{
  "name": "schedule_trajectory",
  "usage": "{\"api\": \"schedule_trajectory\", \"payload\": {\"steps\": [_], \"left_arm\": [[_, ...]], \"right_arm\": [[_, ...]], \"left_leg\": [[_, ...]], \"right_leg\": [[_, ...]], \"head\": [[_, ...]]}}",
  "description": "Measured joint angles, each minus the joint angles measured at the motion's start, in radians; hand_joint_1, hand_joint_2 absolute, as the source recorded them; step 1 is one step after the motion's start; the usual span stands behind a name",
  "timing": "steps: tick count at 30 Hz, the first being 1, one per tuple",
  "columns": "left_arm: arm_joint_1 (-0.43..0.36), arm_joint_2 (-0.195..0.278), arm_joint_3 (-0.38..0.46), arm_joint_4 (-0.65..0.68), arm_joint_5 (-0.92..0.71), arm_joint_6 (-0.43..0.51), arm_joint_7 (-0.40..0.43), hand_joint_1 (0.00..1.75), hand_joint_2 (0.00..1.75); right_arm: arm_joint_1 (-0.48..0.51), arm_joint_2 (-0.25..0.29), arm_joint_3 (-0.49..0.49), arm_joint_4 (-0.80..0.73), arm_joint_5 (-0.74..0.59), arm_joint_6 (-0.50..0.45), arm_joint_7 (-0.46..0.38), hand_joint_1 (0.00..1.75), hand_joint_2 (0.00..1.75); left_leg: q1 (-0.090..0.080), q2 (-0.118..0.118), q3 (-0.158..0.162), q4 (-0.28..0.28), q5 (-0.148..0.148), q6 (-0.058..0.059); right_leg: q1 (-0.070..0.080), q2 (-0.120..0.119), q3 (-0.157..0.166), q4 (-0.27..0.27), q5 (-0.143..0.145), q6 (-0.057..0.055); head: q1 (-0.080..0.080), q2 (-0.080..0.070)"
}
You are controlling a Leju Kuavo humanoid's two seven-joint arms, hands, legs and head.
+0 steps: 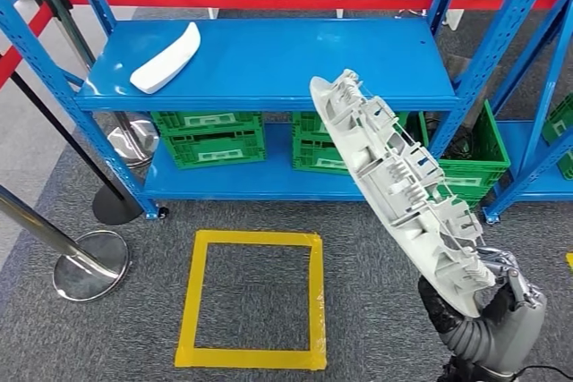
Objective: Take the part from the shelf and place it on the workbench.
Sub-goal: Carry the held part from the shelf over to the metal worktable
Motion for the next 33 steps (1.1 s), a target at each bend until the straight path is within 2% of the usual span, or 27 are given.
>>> {"api": "schedule_trajectory", "payload": {"steps": [2, 4, 5, 6, 8, 9, 10, 11, 12, 13, 15, 16, 17, 19, 20, 21, 23, 24, 25, 26, 27, 28, 29, 30, 31, 32, 33], "left_arm": [[0.000, 0.000, 0.000, 0.000, -0.001, 0.000, -0.001, 0.00, 0.00], [0.003, -0.001, 0.000, 0.000, -0.002, 0.000, -0.002, 0.00, 0.00], [0.003, -0.002, 0.000, 0.000, -0.003, -0.001, -0.003, 0.00, 0.00], [0.002, -0.002, 0.000, 0.000, -0.004, -0.002, -0.004, 0.00, 0.00], [0.000, -0.002, 0.000, 0.000, -0.007, -0.004, -0.005, 0.00, 0.00], [-0.001, -0.002, 0.000, 0.000, -0.008, -0.006, -0.005, 0.00, 0.00], [-0.001, -0.002, 0.000, 0.000, -0.010, -0.007, -0.006, 0.00, 0.00], [-0.002, -0.002, 0.000, 0.000, -0.011, -0.007, -0.006, 0.00, 0.00], [-0.002, -0.002, 0.000, 0.000, -0.011, -0.009, -0.006, 0.00, 0.00], [-0.003, -0.003, 0.000, 0.000, -0.011, -0.012, -0.006, 0.00, 0.00], [-0.004, -0.004, 0.000, 0.000, -0.006, -0.025, -0.004, 0.00, 0.00], [-0.004, -0.004, 0.000, 0.000, -0.004, -0.033, -0.002, 0.00, 0.00], [-0.004, -0.005, 0.001, 0.000, -0.002, -0.039, 0.000, 0.00, 0.00], [-0.003, -0.005, 0.001, 0.000, -0.002, -0.042, 0.002, 0.00, 0.00], [-0.002, -0.005, 0.001, 0.001, -0.002, -0.041, 0.003, 0.00, 0.00], [-0.001, -0.005, 0.001, 0.001, -0.003, -0.040, 0.003, 0.00, 0.00], [0.000, -0.006, 0.001, 0.001, -0.003, -0.039, 0.004, 0.00, 0.00], [-0.001, -0.006, 0.001, 0.001, -0.003, -0.039, 0.004, 0.00, 0.00], [-0.002, -0.005, 0.001, 0.001, -0.003, -0.040, 0.004, 0.00, 0.00], [-0.003, -0.005, 0.001, 0.001, -0.003, -0.041, 0.004, 0.00, 0.00], [-0.004, -0.004, 0.000, 0.001, -0.003, -0.042, 0.004, 0.00, 0.00], [-0.004, -0.004, 0.000, 0.001, -0.004, -0.043, 0.004, 0.00, 0.00], [-0.005, -0.004, 0.000, 0.001, -0.004, -0.044, 0.004, 0.00, 0.00], [-0.006, -0.004, 0.001, 0.001, -0.005, -0.044, 0.004, 0.00, 0.00], [-0.006, -0.005, 0.001, 0.001, -0.005, -0.044, 0.004, 0.00, 0.00], [-0.007, -0.005, 0.001, 0.001, -0.005, -0.044, 0.004, 0.00, 0.00], [-0.006, -0.005, 0.000, 0.001, -0.006, -0.044, 0.004, 0.00, 0.00]], "right_arm": [[-0.001, -0.001, 0.000, 0.000, 0.000, 0.000, 0.000, 1.75, 1.75], [0.000, -0.003, 0.001, 0.000, 0.000, 0.000, 0.000, 1.75, 1.75], [0.000, -0.005, 0.002, 0.001, 0.000, 0.000, 0.000, 1.75, 1.75], [0.000, -0.009, 0.002, 0.001, 0.000, 0.000, 0.001, 1.75, 1.75], [0.000, -0.015, 0.004, 0.002, 0.001, 0.000, 0.002, 1.75, 1.75], [0.000, -0.017, 0.006, 0.003, 0.001, 0.000, 0.003, 1.75, 1.75], [0.001, -0.019, 0.007, 0.004, 0.001, 0.000, 0.004, 1.75, 1.75], [0.001, -0.022, 0.008, 0.005, 0.000, 0.000, 0.004, 1.75, 1.75], [0.001, -0.024, 0.009, 0.006, 0.000, 0.000, 0.005, 1.75, 1.75], [0.001, -0.025, 0.010, 0.006, 0.000, 0.000, 0.006, 1.75, 1.75], [-0.001, -0.028, 0.011, 0.006, 0.000, 0.000, 0.007, 1.75, 1.75], [-0.001, -0.029, 0.011, 0.006, 0.000, 0.000, 0.007, 1.75, 1.75], [-0.001, -0.029, 0.012, 0.006, 0.000, 0.000, 0.008, 1.75, 1.75], [-0.001, -0.031, 0.013, 0.007, 0.002, 0.000, 0.008, 1.75, 1.75], [-0.001, -0.031, 0.013, 0.007, 0.002, 0.000, 0.008, 1.75, 1.75], [-0.001, -0.032, 0.013, 0.007, 0.003, 0.000, 0.008, 1.75, 1.75], [0.000, -0.032, 0.013, 0.008, 0.004, 0.000, 0.008, 1.75, 1.75], [0.001, -0.032, 0.013, 0.008, 0.005, 0.000, 0.008, 1.75, 1.75], [0.001, -0.032, 0.013, 0.008, 0.005, 0.000, 0.008, 1.75, 1.75], [0.002, -0.032, 0.013, 0.008, 0.005, 0.000, 0.008, 1.75, 1.75], [0.002, -0.032, 0.013, 0.008, 0.005, 0.000, 0.008, 1.75, 1.75], [0.003, -0.032, 0.013, 0.008, 0.005, 0.000, 0.008, 1.75, 1.75], [0.005, -0.032, 0.013, 0.008, 0.006, 0.000, 0.008, 1.75, 1.75], [0.006, -0.032, 0.014, 0.008, 0.006, 0.000, 0.008, 1.75, 1.75], [0.007, -0.033, 0.014, 0.008, 0.007, 0.000, 0.008, 1.75, 1.75], [0.008, -0.033, 0.014, 0.008, 0.008, 0.000, 0.008, 1.75, 1.75], [0.008, -0.033, 0.015, 0.008, 0.008, 0.000, 0.008, 1.75, 1.75]], "left_leg": [[-0.006, -0.003, 0.020, -0.047, -0.006, 0.008], [-0.005, -0.001, 0.014, -0.059, 0.007, 0.018], [-0.003, -0.001, 0.010, -0.063, 0.014, 0.025], [-0.001, 0.000, 0.003, -0.067, 0.021, 0.032], [-0.003, 0.002, -0.019, -0.060, 0.030, 0.043], [-0.006, 0.003, -0.032, -0.054, 0.035, 0.046], [-0.009, 0.005, -0.046, -0.047, 0.041, 0.048], [-0.012, 0.005, -0.059, -0.040, 0.047, 0.048], [-0.015, 0.006, -0.073, -0.034, 0.053, 0.048], [-0.017, 0.006, -0.086, -0.028, 0.060, 0.048], [-0.020, 0.005, -0.106, -0.020, 0.075, 0.042], [-0.020, 0.005, -0.112, -0.019, 0.085, 0.038], [-0.020, 0.005, -0.118, -0.020, 0.096, 0.032], [-0.018, 0.004, -0.126, -0.024, 0.110, 0.021], [-0.017, 0.003, -0.131, -0.017, 0.093, 0.014], [-0.016, 0.002, -0.136, 0.006, 0.056, 0.007], [-0.007, 0.001, -0.148, 0.107, -0.057, -0.005], [-0.003, 0.001, -0.152, 0.170, -0.098, -0.010], [0.001, 0.001, -0.150, 0.221, -0.112, -0.015], [0.004, 0.001, -0.139, 0.246, -0.098, -0.019], [0.007, 0.001, -0.113, 0.238, -0.066, -0.023], [0.010, 0.001, -0.071, 0.195, -0.035, -0.026], [0.013, 0.000, -0.018, 0.124, -0.024, -0.029], [0.012, -0.002, 0.035, 0.045, -0.030, -0.027], [0.011, -0.004, 0.071, -0.015, -0.043, -0.022], [0.008, -0.006, 0.089, -0.052, -0.057, -0.016], [0.004, -0.006, 0.091, -0.064, -0.056, -0.006]], "right_leg": [[0.000, -0.002, -0.013, 0.003, 0.017, 0.012], [-0.002, 0.000, -0.022, 0.005, 0.021, 0.024], [-0.002, 0.001, -0.032, 0.017, 0.005, 0.028], [-0.002, 0.004, -0.048, 0.054, -0.029, 0.032], [-0.002, 0.006, -0.090, 0.181, -0.117, 0.035], [-0.002, 0.007, -0.106, 0.249, -0.148, 0.035], [-0.001, 0.006, -0.108, 0.290, -0.155, 0.035], [-0.001, 0.006, -0.094, 0.297, -0.141, 0.033], [0.000, 0.007, -0.062, 0.267, -0.113, 0.029], [0.002, 0.007, -0.017, 0.207, -0.084, 0.022], [0.008, 0.006, 0.079, 0.061, -0.072, 0.011], [0.011, 0.006, 0.107, 0.011, -0.079, 0.007], [0.013, 0.007, 0.119, -0.017, -0.086, 0.006], [0.012, 0.005, 0.104, -0.031, -0.069, 0.000], [0.009, 0.003, 0.092, -0.034, -0.056, -0.006], [0.006, 0.000, 0.079, -0.038, -0.043, -0.012], [0.004, -0.002, 0.054, -0.037, -0.019, -0.022], [0.004, -0.002, 0.039, -0.033, -0.007, -0.022], [0.003, -0.003, 0.022, -0.028, 0.006, -0.020], [0.001, -0.003, 0.001, -0.020, 0.018, -0.018], [-0.001, -0.003, -0.022, -0.011, 0.029, -0.014], [-0.003, -0.003, -0.044, 0.000, 0.038, -0.008], [-0.004, -0.003, -0.063, 0.010, 0.046, -0.002], [-0.004, -0.003, -0.076, 0.018, 0.053, 0.005], [-0.004, -0.004, -0.084, 0.023, 0.062, 0.012], [-0.004, -0.005, -0.088, 0.023, 0.073, 0.019], [-0.005, -0.006, -0.090, 0.019, 0.085, 0.024]], "head": [[0.001, 0.000], [0.002, 0.000], [0.004, 0.000], [0.009, 0.000], [0.020, 0.001], [0.023, 0.001], [0.024, 0.001], [0.024, 0.001], [0.024, 0.001], [0.024, 0.001], [0.024, 0.001], [0.024, 0.001], [0.023, 0.001], [0.024, 0.001], [0.023, 0.001], [0.021, 0.001], [0.014, 0.001], [0.011, 0.001], [0.010, 0.001], [0.010, 0.001], [0.009, 0.001], [0.008, 0.001], [0.007, 0.001], [0.006, 0.001], [0.006, 0.001], [0.006, 0.001], [0.008, 0.001]]}}
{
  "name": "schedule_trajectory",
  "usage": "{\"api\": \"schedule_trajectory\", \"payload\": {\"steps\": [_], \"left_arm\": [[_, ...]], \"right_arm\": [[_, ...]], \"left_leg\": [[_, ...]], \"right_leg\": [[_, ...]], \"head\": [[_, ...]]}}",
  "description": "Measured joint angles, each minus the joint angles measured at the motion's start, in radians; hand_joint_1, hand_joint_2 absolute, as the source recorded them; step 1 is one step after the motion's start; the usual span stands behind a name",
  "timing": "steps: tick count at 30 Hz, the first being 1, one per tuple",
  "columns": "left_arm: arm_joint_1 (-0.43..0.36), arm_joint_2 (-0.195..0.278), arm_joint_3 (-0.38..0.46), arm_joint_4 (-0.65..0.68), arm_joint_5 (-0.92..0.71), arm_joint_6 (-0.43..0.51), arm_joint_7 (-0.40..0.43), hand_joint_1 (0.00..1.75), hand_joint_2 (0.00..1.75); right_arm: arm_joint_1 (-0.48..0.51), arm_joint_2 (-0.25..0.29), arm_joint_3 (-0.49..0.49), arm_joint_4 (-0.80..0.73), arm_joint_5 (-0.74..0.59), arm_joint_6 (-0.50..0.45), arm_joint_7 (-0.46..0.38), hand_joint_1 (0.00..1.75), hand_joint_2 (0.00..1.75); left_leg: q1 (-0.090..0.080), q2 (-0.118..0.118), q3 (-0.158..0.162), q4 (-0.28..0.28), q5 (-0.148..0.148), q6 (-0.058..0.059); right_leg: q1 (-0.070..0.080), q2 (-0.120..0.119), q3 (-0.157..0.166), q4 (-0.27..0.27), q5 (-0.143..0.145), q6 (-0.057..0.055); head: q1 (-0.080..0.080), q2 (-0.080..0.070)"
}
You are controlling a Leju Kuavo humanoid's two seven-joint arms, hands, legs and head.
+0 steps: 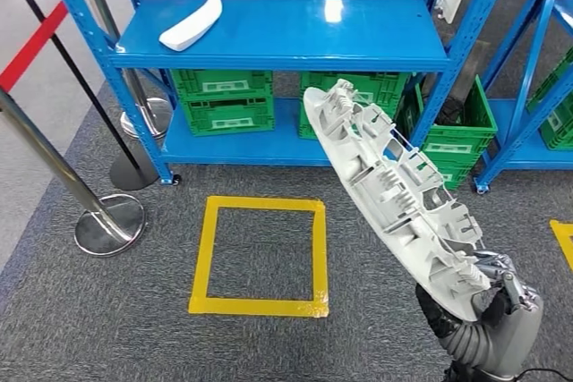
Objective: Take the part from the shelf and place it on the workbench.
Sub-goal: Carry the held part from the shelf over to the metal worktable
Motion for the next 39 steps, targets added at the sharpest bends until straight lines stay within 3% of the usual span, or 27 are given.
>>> {"api": "schedule_trajectory", "payload": {"steps": [2, 3, 4, 6, 7, 8, 9, 10, 11, 12, 13, 15, 17, 18, 21, 22, 23, 24, 25, 27, 29, 31, 33, 35, 37, 38, 39], "left_arm": [[0.000, -0.001, 0.000, 0.001, 0.000, 0.000, 0.000, 0.00, 0.00], [0.000, -0.002, 0.000, 0.001, 0.000, 0.000, 0.000, 0.00, 0.00], [0.000, -0.002, 0.000, 0.001, 0.000, 0.001, 0.000, 0.00, 0.00], [0.000, -0.002, 0.001, 0.001, 0.000, 0.002, 0.000, 0.00, 0.00], [0.000, -0.002, 0.001, 0.001, 0.000, 0.002, 0.000, 0.00, 0.00], [-0.001, -0.002, 0.001, 0.001, 0.000, 0.001, 0.000, 0.00, 0.00], [-0.001, -0.002, 0.001, 0.001, 0.000, 0.001, 0.000, 0.00, 0.00], [0.000, -0.003, 0.001, 0.001, -0.001, 0.000, 0.000, 0.00, 0.00], [-0.001, -0.004, 0.001, 0.001, -0.003, -0.001, 0.000, 0.00, 0.00], [-0.001, -0.005, 0.001, 0.001, -0.005, -0.001, 0.001, 0.00, 0.00], [0.000, -0.005, 0.001, 0.001, -0.006, -0.002, 0.002, 0.00, 0.00], [0.000, -0.006, 0.001, 0.001, -0.008, -0.002, 0.004, 0.00, 0.00], [0.000, -0.004, 0.001, 0.001, -0.009, -0.002, 0.007, 0.00, 0.00], [0.002, -0.003, 0.001, 0.001, -0.009, -0.002, 0.009, 0.00, 0.00], [0.006, -0.004, 0.001, 0.001, -0.009, 0.000, 0.025, 0.00, 0.00], [0.006, -0.004, 0.001, 0.001, -0.009, 0.001, 0.033, 0.00, 0.00], [0.006, -0.004, 0.001, 0.001, -0.009, 0.002, 0.040, 0.00, 0.00], [0.006, -0.004, 0.001, 0.001, -0.009, 0.002, 0.044, 0.00, 0.00], [0.006, -0.004, 0.001, 0.001, -0.009, 0.002, 0.046, 0.00, 0.00], [0.006, -0.004, 0.001, 0.001, -0.009, 0.002, 0.047, 0.00, 0.00], [0.006, -0.004, 0.001, 0.001, -0.009, 0.002, 0.048, 0.00, 0.00], [0.007, -0.004, 0.001, 0.001, -0.009, 0.002, 0.048, 0.00, 0.00], [0.007, -0.006, 0.001, 0.001, -0.009, 0.002, 0.048, 0.00, 0.00], [0.006, -0.006, 0.001, 0.001, -0.009, 0.002, 0.048, 0.00, 0.00], [0.006, -0.006, 0.001, 0.001, -0.009, 0.003, 0.054, 0.00, 0.00], [0.006, -0.006, 0.001, 0.001, -0.009, 0.004, 0.058, 0.00, 0.00], [0.006, -0.006, 0.001, 0.001, -0.009, 0.004, 0.062, 0.00, 0.00]], "right_arm": [[0.002, -0.001, 0.001, 0.000, 0.001, 0.000, 0.000, 1.75, 1.75], [0.003, -0.003, 0.002, 0.000, 0.001, 0.000, 0.000, 1.75, 1.75], [0.004, -0.004, 0.002, 0.000, 0.001, 0.000, 0.000, 1.75, 1.75], [0.005, -0.006, 0.004, 0.000, 0.001, 0.000, 0.001, 1.75, 1.75], [0.005, -0.007, 0.005, 0.001, 0.001, 0.000, 0.001, 1.75, 1.75], [0.005, -0.008, 0.005, 0.001, 0.001, 0.000, 0.001, 1.75, 1.75], [0.005, -0.009, 0.005, 0.001, 0.001, 0.000, 0.002, 1.75, 1.75], [0.005, -0.010, 0.005, 0.001, 0.000, 0.000, 0.002, 1.75, 1.75], [0.005, -0.010, 0.006, 0.001, 0.000, 0.000, 0.003, 1.75, 1.75], [0.004, -0.011, 0.006, 0.001, 0.000, 0.000, 0.003, 1.75, 1.75], [0.004, -0.011, 0.006, 0.001, 0.000, 0.000, 0.004, 1.75, 1.75], [0.003, -0.012, 0.006, 0.001, 0.000, 0.000, 0.004, 1.75, 1.75], [0.004, -0.012, 0.007, 0.001, 0.000, 0.000, 0.005, 1.75, 1.75], [0.004, -0.013, 0.006, 0.001, -0.002, 0.000, 0.005, 1.75, 1.75], [0.004, -0.013, 0.007, 0.001, -0.010, 0.000, 0.006, 1.75, 1.75], [0.004, -0.013, 0.008, 0.001, -0.013, 0.000, 0.006, 1.75, 1.75], [0.004, -0.013, 0.009, 0.001, -0.015, 0.000, 0.006, 1.75, 1.75], [0.004, -0.013, 0.009, 0.002, -0.016, 0.000, 0.006, 1.75, 1.75], [0.004, -0.013, 0.009, 0.002, -0.017, 0.000, 0.006, 1.75, 1.75], [0.004, -0.013, 0.010, 0.003, -0.018, 0.000, 0.006, 1.75, 1.75], [0.003, -0.013, 0.010, 0.003, -0.018, 0.000, 0.006, 1.75, 1.75], [0.003, -0.013, 0.011, 0.003, -0.018, 0.000, 0.006, 1.75, 1.75], [0.003, -0.014, 0.011, 0.002, -0.018, 0.000, 0.006, 1.75, 1.75], [0.002, -0.015, 0.012, 0.003, -0.017, 0.000, 0.006, 1.75, 1.75], [0.002, -0.016, 0.014, 0.004, -0.016, 0.000, 0.006, 1.75, 1.75], [0.002, -0.016, 0.015, 0.005, -0.014, 0.000, 0.006, 1.75, 1.75], [0.003, -0.016, 0.016, 0.006, -0.012, 0.000, 0.006, 1.75, 1.75]], "left_leg": [[0.000, 0.005, -0.022, 0.001, 0.022, 0.019], [0.001, 0.008, -0.036, -0.001, 0.036, 0.029], [0.001, 0.012, -0.053, -0.002, 0.050, 0.037], [-0.004, 0.014, -0.088, -0.001, 0.077, 0.046], [-0.006, 0.015, -0.108, 0.000, 0.091, 0.047], [-0.009, 0.016, -0.127, 0.002, 0.105, 0.047], [-0.011, 0.016, -0.147, 0.004, 0.118, 0.046], [-0.013, 0.016, -0.166, 0.008, 0.130, 0.044], [-0.014, 0.016, -0.181, 0.013, 0.140, 0.042], [-0.017, 0.016, -0.193, 0.018, 0.149, 0.038], [-0.018, 0.016, -0.201, 0.022, 0.159, 0.034], [-0.018, 0.016, -0.211, 0.026, 0.178, 0.025], [-0.015, 0.015, -0.219, 0.031, 0.181, 0.014], [-0.013, 0.013, -0.225, 0.048, 0.161, 0.007], [-0.007, 0.012, -0.268, 0.208, 0.036, -0.009], [-0.005, 0.012, -0.280, 0.267, 0.010, -0.011], [-0.005, 0.012, -0.280, 0.302, 0.005, -0.012], [-0.004, 0.012, -0.264, 0.301, 0.018, -0.012], [-0.004, 0.012, -0.230, 0.261, 0.042, -0.010], [-0.006, 0.011, -0.144, 0.127, 0.078, 0.000], [-0.009, 0.009, -0.100, 0.044, 0.082, 0.011], [-0.010, 0.010, -0.101, 0.029, 0.078, 0.020], [-0.005, 0.012, -0.104, 0.017, 0.083, 0.033], [-0.002, 0.014, -0.111, 0.010, 0.092, 0.044], [-0.003, 0.014, -0.122, 0.012, 0.099, 0.048], [-0.004, 0.014, -0.127, 0.014, 0.101, 0.047], [-0.004, 0.014, -0.130, 0.016, 0.103, 0.046]], "right_leg": [[-0.004, 0.003, -0.007, 0.000, -0.004, 0.009], [-0.005, 0.007, -0.015, 0.018, -0.035, 0.013], [-0.006, 0.010, -0.027, 0.056, -0.087, 0.015], [-0.005, 0.012, -0.047, 0.177, -0.191, 0.017], [-0.005, 0.012, -0.048, 0.236, -0.211, 0.017], [-0.004, 0.012, -0.039, 0.274, -0.199, 0.016], [-0.004, 0.012, -0.018, 0.282, -0.164, 0.013], [-0.003, 0.012, 0.016, 0.258, -0.126, 0.009], [-0.001, 0.012, 0.066, 0.204, -0.106, 0.003], [0.002, 0.012, 0.131, 0.121, -0.110, -0.003], [0.004, 0.011, 0.187, 0.037, -0.135, -0.007], [0.010, 0.011, 0.245, -0.067, -0.176, -0.012], [0.008, 0.009, 0.235, -0.074, -0.169, -0.020], [0.007, 0.008, 0.230, -0.075, -0.162, -0.026], [0.006, 0.003, 0.207, -0.072, -0.142, -0.040], [0.006, 0.001, 0.198, -0.069, -0.137, -0.042], [0.006, 0.001, 0.189, -0.065, -0.131, -0.041], [0.006, 0.001, 0.182, -0.061, -0.127, -0.040], [0.006, 0.001, 0.176, -0.054, -0.124, -0.038], [0.007, 0.001, 0.164, -0.040, -0.121, -0.033], [0.009, 0.000, 0.150, -0.030, -0.116, -0.025], [0.011, 0.000, 0.141, -0.028, -0.110, -0.013], [0.011, 0.003, 0.126, -0.010, -0.126, -0.004], [0.009, 0.009, 0.082, 0.078, -0.180, 0.004], [0.006, 0.012, 0.021, 0.213, -0.238, 0.010], [0.005, 0.012, 0.004, 0.253, -0.247, 0.013], [0.005, 0.012, 0.004, 0.256, -0.237, 0.014]], "head": [[0.003, 0.000], [0.006, 0.000], [0.010, 0.000], [0.017, 0.000], [0.018, 0.000], [0.019, 0.000], [0.019, 0.000], [0.019, 0.000], [0.018, 0.000], [0.019, 0.000], [0.018, 0.000], [0.017, 0.000], [0.017, 0.000], [0.015, 0.000], [0.005, 0.000], [0.003, 0.000], [0.002, 0.000], [0.002, 0.000], [0.002, 0.000], [0.000, 0.000], [0.000, 0.000], [0.001, 0.000], [0.004, 0.000], [0.014, 0.000], [0.022, 0.000], [0.022, 0.000], [0.023, 0.000]]}}
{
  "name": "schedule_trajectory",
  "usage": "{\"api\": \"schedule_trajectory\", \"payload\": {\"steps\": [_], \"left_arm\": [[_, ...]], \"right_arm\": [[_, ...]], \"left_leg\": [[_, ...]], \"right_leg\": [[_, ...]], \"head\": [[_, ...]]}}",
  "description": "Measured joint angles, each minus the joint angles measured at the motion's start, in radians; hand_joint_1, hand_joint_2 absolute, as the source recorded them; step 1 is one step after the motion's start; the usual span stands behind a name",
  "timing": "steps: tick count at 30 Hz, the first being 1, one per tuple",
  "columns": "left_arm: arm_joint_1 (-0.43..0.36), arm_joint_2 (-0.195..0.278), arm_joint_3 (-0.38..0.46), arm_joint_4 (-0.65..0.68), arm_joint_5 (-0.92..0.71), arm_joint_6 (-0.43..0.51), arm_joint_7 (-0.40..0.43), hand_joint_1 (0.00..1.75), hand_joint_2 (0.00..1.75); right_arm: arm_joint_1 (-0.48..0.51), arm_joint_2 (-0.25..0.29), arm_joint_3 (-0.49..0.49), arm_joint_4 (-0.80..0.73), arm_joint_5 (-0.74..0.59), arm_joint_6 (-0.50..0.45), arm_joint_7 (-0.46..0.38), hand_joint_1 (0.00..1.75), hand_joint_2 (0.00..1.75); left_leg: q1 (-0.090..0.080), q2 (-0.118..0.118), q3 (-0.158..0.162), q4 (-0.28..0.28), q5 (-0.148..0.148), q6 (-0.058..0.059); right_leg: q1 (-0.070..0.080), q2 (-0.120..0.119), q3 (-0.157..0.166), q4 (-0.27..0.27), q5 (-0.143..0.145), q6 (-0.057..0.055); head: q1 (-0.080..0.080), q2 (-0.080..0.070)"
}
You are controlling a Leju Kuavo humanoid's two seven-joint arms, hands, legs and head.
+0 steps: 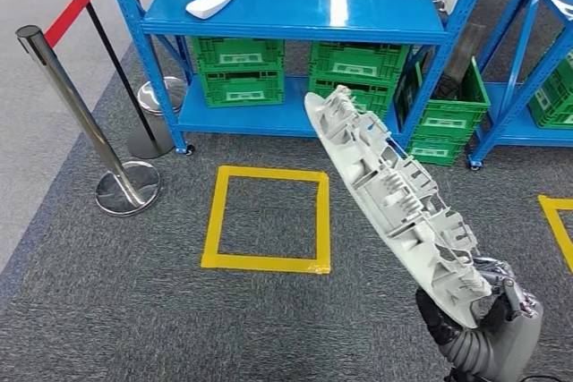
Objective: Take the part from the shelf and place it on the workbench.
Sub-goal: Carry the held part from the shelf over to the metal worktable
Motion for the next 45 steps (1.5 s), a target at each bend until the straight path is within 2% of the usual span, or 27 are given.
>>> {"api": "schedule_trajectory", "payload": {"steps": [1, 2, 3, 4, 5, 6, 9, 14, 19, 23, 25, 26, 28, 29, 30, 31, 32, 33, 34, 35, 36, 38, 39, 41, 43, 44, 45], "left_arm": [[0.000, 0.000, 0.000, 0.000, 0.000, 0.001, 0.002, 0.00, 0.00], [0.000, -0.001, 0.000, 0.000, 0.000, 0.001, 0.003, 0.00, 0.00], [0.000, -0.001, 0.000, 0.000, 0.000, 0.002, 0.003, 0.00, 0.00], [-0.001, -0.001, 0.000, 0.000, 0.000, 0.003, 0.004, 0.00, 0.00], [-0.001, -0.001, 0.000, 0.000, 0.000, 0.003, 0.004, 0.00, 0.00], [-0.001, 0.000, 0.000, 0.000, 0.000, 0.004, 0.004, 0.00, 0.00], [-0.001, 0.001, 0.000, 0.000, 0.000, 0.006, 0.004, 0.00, 0.00], [-0.001, 0.002, 0.001, 0.000, -0.001, 0.006, 0.004, 0.00, 0.00], [-0.002, 0.003, 0.003, 0.000, 0.001, 0.002, 0.000, 0.00, 0.00], [-0.002, 0.002, 0.005, 0.000, 0.005, 0.005, -0.002, 0.00, 0.00], [-0.002, 0.000, 0.008, 0.000, 0.010, 0.007, -0.003, 0.00, 0.00], [-0.003, -0.002, 0.011, 0.000, 0.013, 0.008, -0.004, 0.00, 0.00], [-0.003, -0.003, 0.018, 0.000, 0.018, 0.010, -0.006, 0.00, 0.00], [-0.003, -0.003, 0.021, 0.000, 0.020, 0.011, -0.006, 0.00, 0.00], [-0.003, -0.004, 0.023, 0.000, 0.021, 0.012, -0.006, 0.00, 0.00], [-0.003, -0.005, 0.025, 0.000, 0.023, 0.012, -0.006, 0.00, 0.00], [-0.003, -0.006, 0.027, 0.000, 0.023, 0.012, -0.006, 0.00, 0.00], [-0.003, -0.008, 0.028, 0.000, 0.025, 0.012, -0.006, 0.00, 0.00], [-0.003, -0.008, 0.029, 0.000, 0.025, 0.013, -0.005, 0.00, 0.00], [-0.004, -0.008, 0.030, 0.000, 0.026, 0.013, -0.005, 0.00, 0.00], [-0.003, -0.007, 0.031, 0.000, 0.028, 0.013, -0.004, 0.00, 0.00], [0.000, -0.007, 0.035, 0.000, 0.029, 0.014, -0.002, 0.00, 0.00], [0.001, -0.008, 0.038, 0.000, 0.030, 0.014, -0.001, 0.00, 0.00], [0.002, -0.009, 0.042, 0.000, 0.031, 0.014, 0.000, 0.00, 0.00], [0.000, -0.009, 0.045, 0.000, 0.032, 0.013, 0.000, 0.00, 0.00], [0.000, -0.009, 0.046, 0.000, 0.033, 0.013, 0.000, 0.00, 0.00], [0.001, -0.009, 0.047, 0.000, 0.033, 0.013, -0.001, 0.00, 0.00]], "right_arm": [[0.000, -0.001, 0.000, 0.001, 0.002, 0.000, 0.000, 1.75, 1.75], [0.000, -0.001, 0.001, 0.002, 0.004, 0.000, 0.000, 1.75, 1.75], [-0.002, -0.002, 0.001, 0.003, 0.006, 0.000, 0.000, 1.75, 1.75], [-0.003, -0.002, 0.001, 0.004, 0.009, 0.000, 0.000, 1.75, 1.75], [-0.004, -0.002, 0.002, 0.004, 0.011, 0.000, 0.000, 1.75, 1.75], [-0.005, -0.002, 0.002, 0.005, 0.013, 0.000, 0.000, 1.75, 1.75], [-0.006, -0.004, 0.002, 0.006, 0.016, 0.000, 0.001, 1.75, 1.75], [-0.014, -0.005, 0.004, 0.009, 0.019, 0.000, 0.003, 1.75, 1.75], [-0.027, -0.005, 0.008, 0.017, 0.021, 0.001, 0.010, 1.75, 1.75], [-0.042, -0.006, 0.014, 0.021, 0.019, 0.001, 0.015, 1.75, 1.75], [-0.050, -0.009, 0.016, 0.023, 0.017, 0.002, 0.017, 1.75, 1.75], [-0.055, -0.011, 0.018, 0.026, 0.016, 0.002, 0.017, 1.75, 1.75], [-0.065, -0.014, 0.024, 0.032, 0.012, 0.003, 0.018, 1.75, 1.75], [-0.067, -0.015, 0.027, 0.036, 0.011, 0.004, 0.019, 1.75, 1.75], [-0.069, -0.016, 0.029, 0.040, 0.009, 0.005, 0.019, 1.75, 1.75], [-0.070, -0.018, 0.030, 0.045, 0.008, 0.006, 0.020, 1.75, 1.75], [-0.073, -0.019, 0.031, 0.049, 0.007, 0.007, 0.021, 1.75, 1.75], [-0.077, -0.020, 0.033, 0.052, 0.006, 0.008, 0.022, 1.75, 1.75], [-0.081, -0.021, 0.035, 0.056, 0.005, 0.009, 0.022, 1.75, 1.75], [-0.085, -0.022, 0.037, 0.059, 0.005, 0.010, 0.023, 1.75, 1.75], [-0.087, -0.022, 0.040, 0.061, 0.004, 0.012, 0.023, 1.75, 1.75], [-0.087, -0.024, 0.044, 0.064, 0.003, 0.014, 0.024, 1.75, 1.75], [-0.088, -0.024, 0.045, 0.066, 0.003, 0.014, 0.025, 1.75, 1.75], [-0.090, -0.025, 0.046, 0.067, 0.003, 0.016, 0.026, 1.75, 1.75], [-0.091, -0.025, 0.047, 0.069, 0.003, 0.018, 0.026, 1.75, 1.75], [-0.091, -0.025, 0.047, 0.070, 0.003, 0.019, 0.026, 1.75, 1.75], [-0.092, -0.025, 0.047, 0.072, 0.003, 0.020, 0.026, 1.75, 1.75]], "left_leg": [[0.000, 0.000, -0.002, 0.002, 0.001, -0.001], [0.000, 0.000, -0.003, 0.004, 0.002, -0.003], [-0.002, 0.000, -0.004, 0.007, 0.003, -0.006], [-0.003, -0.001, -0.007, 0.010, 0.004, -0.010], [-0.006, -0.001, -0.011, 0.015, 0.004, -0.011], [-0.009, -0.001, -0.016, 0.018, 0.006, -0.008], [-0.009, -0.002, -0.022, 0.018, 0.014, 0.005], [-0.008, -0.002, -0.024, 0.013, 0.022, 0.000], [-0.009, -0.002, -0.027, 0.016, 0.022, 0.000], [-0.007, -0.004, -0.027, 0.002, 0.029, 0.000], [0.001, -0.005, -0.022, -0.018, 0.040, 0.000], [0.004, -0.006, -0.022, -0.023, 0.044, 0.000], [0.004, -0.010, -0.028, -0.023, 0.048, 0.001], [0.005, -0.014, -0.031, -0.021, 0.048, 0.000], [0.005, -0.019, -0.035, -0.018, 0.049, -0.002], [0.007, -0.025, -0.038, -0.013, 0.048, -0.004], [0.009, -0.033, -0.041, -0.006, 0.047, -0.009], [0.011, -0.040, -0.046, 0.002, 0.046, -0.015], [0.011, -0.047, -0.052, 0.012, 0.044, -0.022], [0.010, -0.053, -0.057, 0.019, 0.044, -0.029], [0.009, -0.058, -0.061, 0.022, 0.045, -0.036], [0.010, -0.067, -0.066, 0.023, 0.050, -0.048], [0.011, -0.063, -0.070, 0.030, 0.045, -0.052], [0.012, -0.044, -0.099, 0.095, -0.001, -0.058], [0.012, -0.024, -0.153, 0.230, -0.074, -0.061], [0.011, -0.020, -0.175, 0.287, -0.097, -0.062], [0.011, -0.019, -0.182, 0.315, -0.102, -0.060]], "right_leg": [[-0.001, 0.000, 0.023, -0.041, 0.029, 0.000], [-0.001, 0.000, 0.060, -0.113, 0.067, -0.002], [-0.001, 0.000, 0.097, -0.186, 0.092, -0.003], [-0.001, 0.000, 0.127, -0.244, 0.108, -0.006], [-0.001, 0.001, 0.141, -0.276, 0.113, -0.008], [0.000, 0.002, 0.144, -0.284, 0.111, -0.009], [0.001, 0.002, 0.139, -0.284, 0.118, -0.016], [0.002, 0.001, 0.135, -0.282, 0.123, -0.023], [0.001, 0.001, 0.133, -0.281, 0.124, -0.021], [0.001, -0.002, 0.133, -0.286, 0.125, -0.013], [0.002, -0.001, 0.117, -0.257, 0.099, -0.007], [0.000, 0.000, 0.095, -0.213, 0.070, -0.004], [-0.004, 0.002, 0.038, -0.085, 0.005, 0.006], [-0.007, 0.002, 0.016, -0.036, -0.011, 0.011], [-0.010, 0.002, 0.010, -0.019, -0.008, 0.015], [-0.013, 0.002, 0.025, -0.045, 0.015, 0.018], [-0.017, 0.005, 0.057, -0.105, 0.050, 0.022], [-0.020, 0.018, 0.092, -0.172, 0.074, 0.025], [-0.022, 0.029, 0.119, -0.228, 0.091, 0.022], [-0.022, 0.038, 0.134, -0.259, 0.097, 0.017], [-0.020, 0.042, 0.136, -0.267, 0.092, 0.009], [-0.017, 0.028, 0.136, -0.263, 0.098, -0.009], [-0.018, 0.022, 0.137, -0.264, 0.102, -0.018], [-0.018, 0.005, 0.135, -0.265, 0.110, -0.032], [-0.013, -0.012, 0.132, -0.265, 0.113, -0.039], [-0.010, -0.021, 0.130, -0.265, 0.114, -0.040], [-0.008, -0.030, 0.128, -0.265, 0.114, -0.041]], "head": [[0.000, 0.000], [0.001, 0.000], [0.002, 0.000], [0.001, 0.000], [0.001, 0.000], [0.000, 0.000], [-0.003, 0.000], [-0.004, 0.000], [-0.006, 0.000], [-0.006, 0.000], [-0.002, 0.000], [0.002, 0.000], [0.008, 0.000], [0.008, 0.000], [0.008, 0.000], [0.008, 0.000], [0.009, 0.000], [0.009, 0.000], [0.011, 0.000], [0.011, 0.000], [0.011, 0.000], [0.009, 0.000], [0.007, 0.000], [-0.001, 0.000], [-0.011, 0.000], [-0.012, 0.000], [-0.013, 0.000]]}}
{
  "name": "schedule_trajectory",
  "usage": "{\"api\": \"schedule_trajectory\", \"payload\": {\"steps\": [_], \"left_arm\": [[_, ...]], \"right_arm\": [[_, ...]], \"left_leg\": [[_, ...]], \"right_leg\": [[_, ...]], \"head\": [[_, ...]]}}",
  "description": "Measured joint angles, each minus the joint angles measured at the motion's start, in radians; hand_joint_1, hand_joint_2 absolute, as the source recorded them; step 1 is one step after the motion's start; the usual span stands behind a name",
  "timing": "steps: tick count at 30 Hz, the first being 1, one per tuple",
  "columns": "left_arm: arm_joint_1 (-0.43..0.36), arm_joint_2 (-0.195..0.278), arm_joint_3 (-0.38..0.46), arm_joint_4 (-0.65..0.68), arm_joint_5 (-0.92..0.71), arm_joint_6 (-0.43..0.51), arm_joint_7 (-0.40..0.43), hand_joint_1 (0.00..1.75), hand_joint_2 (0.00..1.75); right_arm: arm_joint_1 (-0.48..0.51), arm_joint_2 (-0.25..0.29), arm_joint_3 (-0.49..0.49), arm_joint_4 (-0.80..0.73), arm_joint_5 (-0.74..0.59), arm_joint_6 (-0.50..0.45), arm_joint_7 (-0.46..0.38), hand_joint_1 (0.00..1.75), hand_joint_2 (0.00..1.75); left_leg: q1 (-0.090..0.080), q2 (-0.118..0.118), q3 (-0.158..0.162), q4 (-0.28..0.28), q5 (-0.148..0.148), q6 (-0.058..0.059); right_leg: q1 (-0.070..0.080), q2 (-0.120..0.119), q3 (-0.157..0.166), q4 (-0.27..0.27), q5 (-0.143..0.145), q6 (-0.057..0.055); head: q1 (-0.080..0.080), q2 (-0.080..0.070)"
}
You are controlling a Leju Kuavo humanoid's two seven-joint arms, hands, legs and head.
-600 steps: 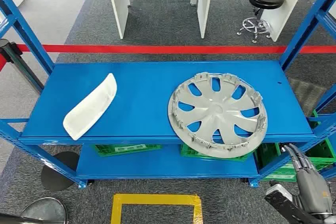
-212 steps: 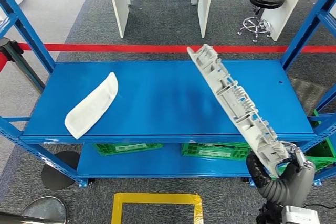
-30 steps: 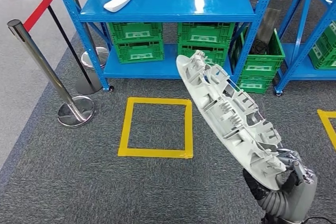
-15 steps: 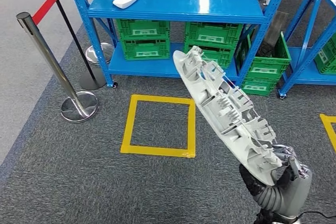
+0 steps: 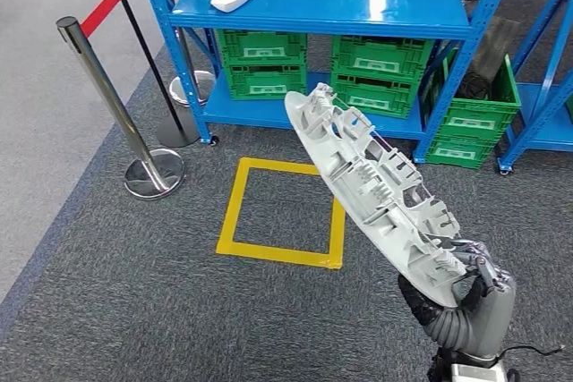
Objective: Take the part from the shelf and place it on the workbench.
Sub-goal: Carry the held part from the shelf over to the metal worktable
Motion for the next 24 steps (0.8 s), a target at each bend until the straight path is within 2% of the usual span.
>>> {"api": "schedule_trajectory", "payload": {"steps": [1, 2, 3, 5, 6, 8, 9, 11, 13, 14, 15, 16, 17, 18, 20, 21, 22, 24], "left_arm": [[0.001, 0.000, 0.000, 0.000, 0.000, 0.000, 0.000, 0.00, 0.00], [0.001, 0.000, 0.001, 0.000, 0.000, 0.000, -0.001, 0.00, 0.00], [0.001, 0.000, 0.001, 0.000, 0.000, 0.000, -0.001, 0.00, 0.00], [-0.001, 0.001, 0.001, 0.000, 0.000, 0.000, -0.002, 0.00, 0.00], [-0.003, 0.002, 0.001, 0.000, 0.000, 0.000, -0.002, 0.00, 0.00], [-0.002, 0.001, 0.001, 0.000, 0.000, 0.000, -0.003, 0.00, 0.00], [-0.001, 0.001, 0.001, 0.000, 0.000, 0.000, -0.003, 0.00, 0.00], [0.000, 0.000, 0.001, 0.000, 0.000, 0.001, -0.003, 0.00, 0.00], [-0.002, 0.000, 0.002, 0.000, 0.000, 0.002, -0.003, 0.00, 0.00], [-0.003, 0.000, 0.002, 0.000, 0.000, 0.002, -0.003, 0.00, 0.00], [-0.003, 0.000, 0.002, 0.000, 0.000, 0.002, -0.003, 0.00, 0.00], [-0.003, -0.001, 0.002, 0.000, 0.000, 0.001, -0.003, 0.00, 0.00], [-0.002, -0.001, 0.002, 0.000, 0.000, 0.001, -0.003, 0.00, 0.00], [-0.002, -0.001, 0.002, 0.000, 0.000, 0.000, -0.003, 0.00, 0.00], [-0.002, -0.003, 0.002, 0.000, -0.001, -0.001, -0.005, 0.00, 0.00], [-0.003, -0.004, 0.002, 0.000, -0.002, -0.001, -0.006, 0.00, 0.00], [-0.002, -0.006, 0.002, 0.000, -0.002, -0.002, -0.007, 0.00, 0.00], [0.001, -0.005, 0.002, 0.000, -0.003, -0.003, -0.008, 0.00, 0.00]], "right_arm": [[-0.001, 0.000, 0.001, 0.001, 0.000, 0.001, 0.000, 1.75, 1.75], [-0.002, 0.000, 0.002, 0.002, 0.000, 0.001, 0.000, 1.75, 1.75], [-0.004, 0.000, 0.004, 0.002, 0.000, 0.002, 0.000, 1.75, 1.75], [-0.008, 0.000, 0.007, 0.002, 0.000, 0.003, 0.000, 1.75, 1.75], [-0.010, 0.000, 0.008, 0.002, 0.000, 0.003, 0.000, 1.75, 1.75], [-0.012, 0.000, 0.008, 0.002, 0.000, 0.004, 0.000, 1.75, 1.75], [-0.013, 0.000, 0.008, 0.002, 0.000, 0.004, 0.000, 1.75, 1.75], [-0.013, -0.002, 0.009, 0.003, 0.000, 0.004, 0.000, 1.75, 1.75], [-0.013, -0.004, 0.010, 0.004, 0.000, 0.004, -0.001, 1.75, 1.75], [-0.012, -0.005, 0.011, 0.005, 0.000, 0.004, -0.001, 1.75, 1.75], [-0.012, -0.006, 0.012, 0.006, 0.000, 0.004, -0.001, 1.75, 1.75], [-0.011, -0.006, 0.013, 0.007, 0.000, 0.004, -0.001, 1.75, 1.75], [-0.010, -0.006, 0.013, 0.008, 0.000, 0.004, -0.001, 1.75, 1.75], [-0.010, -0.007, 0.014, 0.008, 0.000, 0.004, -0.001, 1.75, 1.75], [-0.011, -0.008, 0.014, 0.008, 0.000, 0.003, -0.001, 1.75, 1.75], [-0.011, -0.009, 0.014, 0.007, 0.000, 0.003, -0.001, 1.75, 1.75], [-0.012, -0.010, 0.014, 0.007, 0.000, 0.003, -0.002, 1.75, 1.75], [-0.011, -0.010, 0.015, 0.007, 0.000, 0.003, -0.002, 1.75, 1.75]], "left_leg": [[-0.001, 0.001, 0.011, -0.012, 0.014, 0.003], [-0.002, 0.006, 0.040, -0.062, 0.042, 0.009], [-0.005, 0.019, 0.079, -0.133, 0.073, 0.016], [-0.017, 0.055, 0.138, -0.250, 0.104, 0.030], [-0.022, 0.066, 0.149, -0.276, 0.106, 0.035], [-0.024, 0.058, 0.147, -0.285, 0.106, 0.040], [-0.022, 0.050, 0.148, -0.290, 0.109, 0.044], [-0.015, 0.035, 0.149, -0.299, 0.116, 0.055], [-0.014, 0.019, 0.145, -0.300, 0.121, 0.062], [-0.015, 0.010, 0.143, -0.300, 0.122, 0.064], [-0.016, 0.000, 0.142, -0.300, 0.123, 0.064], [-0.017, -0.010, 0.141, -0.299, 0.125, 0.064], [-0.019, -0.021, 0.141, -0.299, 0.127, 0.063], [-0.019, -0.031, 0.141, -0.299, 0.129, 0.062], [-0.021, -0.047, 0.139, -0.297, 0.133, 0.055], [-0.020, -0.053, 0.136, -0.296, 0.135, 0.050], [-0.018, -0.059, 0.134, -0.296, 0.138, 0.044], [-0.015, -0.069, 0.130, -0.298, 0.143, 0.032]], "right_leg": [[0.002, -0.008, 0.000, 0.000, 0.000, 0.000], [0.003, -0.016, 0.001, 0.000, -0.001, 0.000], [0.005, -0.023, 0.002, 0.000, -0.001, 0.000], [0.010, -0.037, 0.002, 0.001, -0.004, 0.006], [0.012, -0.044, 0.001, 0.001, -0.005, 0.010], [0.014, -0.059, 0.003, -0.003, -0.005, 0.020], [0.014, -0.055, 0.003, -0.001, -0.011, 0.025], [0.011, -0.019, -0.018, 0.049, -0.048, 0.035], [0.008, 0.021, -0.078, 0.175, -0.115, 0.039], [0.008, 0.028, -0.108, 0.238, -0.139, 0.040], [0.008, 0.030, -0.125, 0.274, -0.145, 0.039], [0.009, 0.032, -0.124, 0.270, -0.131, 0.038], [0.009, 0.034, -0.103, 0.226, -0.099, 0.034], [0.010, 0.043, -0.067, 0.155, -0.060, 0.028], [0.011, 0.072, -0.006, 0.025, -0.015, 0.015], [0.013, 0.081, 0.008, -0.008, -0.008, 0.010], [0.016, 0.083, 0.011, -0.018, -0.009, 0.007], [0.016, 0.067, 0.016, -0.028, 0.002, 0.000]], "head": [[-0.001, 0.000], [-0.002, 0.000], [-0.003, 0.000], [-0.005, 0.000], [-0.004, 0.000], [-0.003, 0.000], [-0.002, 0.000], [0.003, 0.000], [0.009, 0.000], [0.010, 0.000], [0.011, 0.000], [0.011, 0.000], [0.011, 0.000], [0.011, 0.000], [0.010, 0.000], [0.009, 0.000], [0.009, 0.000], [0.009, 0.000]]}}
